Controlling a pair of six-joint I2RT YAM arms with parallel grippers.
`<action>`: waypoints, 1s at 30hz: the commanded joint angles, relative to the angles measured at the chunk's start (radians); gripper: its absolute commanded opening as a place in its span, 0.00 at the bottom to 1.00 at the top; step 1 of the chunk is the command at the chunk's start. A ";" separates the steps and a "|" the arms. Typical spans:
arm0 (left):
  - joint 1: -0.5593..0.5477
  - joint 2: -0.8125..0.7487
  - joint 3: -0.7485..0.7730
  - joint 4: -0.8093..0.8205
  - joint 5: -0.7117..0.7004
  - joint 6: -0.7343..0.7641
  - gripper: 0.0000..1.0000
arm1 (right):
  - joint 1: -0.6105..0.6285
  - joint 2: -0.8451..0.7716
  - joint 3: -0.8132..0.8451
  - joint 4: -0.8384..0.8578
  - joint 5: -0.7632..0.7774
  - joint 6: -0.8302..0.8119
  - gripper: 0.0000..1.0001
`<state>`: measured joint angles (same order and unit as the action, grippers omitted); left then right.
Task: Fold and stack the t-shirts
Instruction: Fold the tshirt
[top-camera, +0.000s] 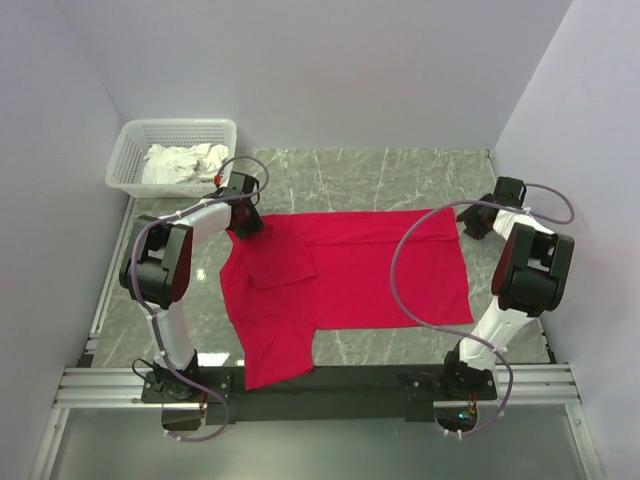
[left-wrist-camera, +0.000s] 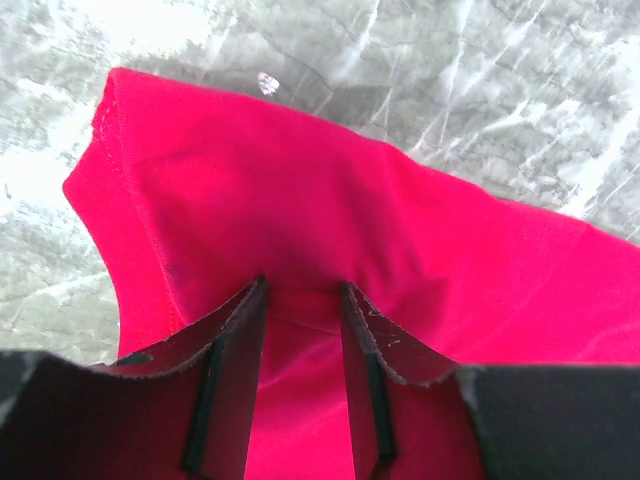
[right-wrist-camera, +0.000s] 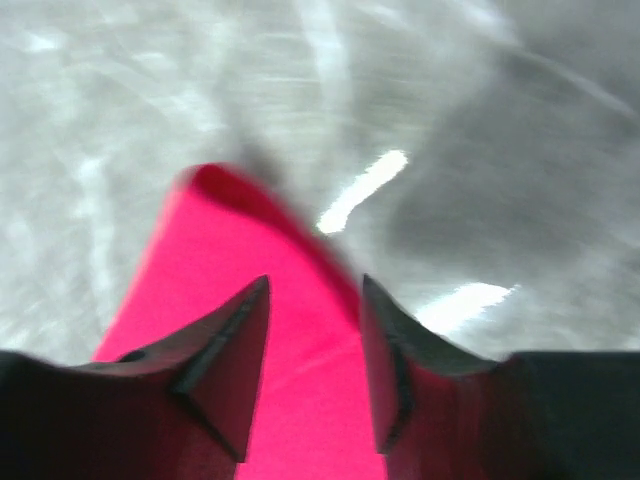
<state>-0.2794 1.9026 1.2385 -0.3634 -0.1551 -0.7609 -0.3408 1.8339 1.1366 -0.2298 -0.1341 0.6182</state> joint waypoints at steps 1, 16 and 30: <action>-0.007 -0.021 0.022 -0.008 0.022 -0.023 0.41 | 0.034 -0.079 -0.009 0.158 -0.123 -0.038 0.45; 0.025 0.036 0.065 -0.031 -0.067 0.011 0.42 | 0.072 0.145 0.149 0.109 -0.145 0.061 0.36; 0.026 0.102 0.179 -0.072 -0.049 0.067 0.62 | 0.071 0.269 0.405 -0.195 0.091 0.008 0.33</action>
<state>-0.2584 1.9854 1.3693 -0.4320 -0.2054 -0.7174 -0.2653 2.0846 1.5024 -0.3710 -0.1032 0.6514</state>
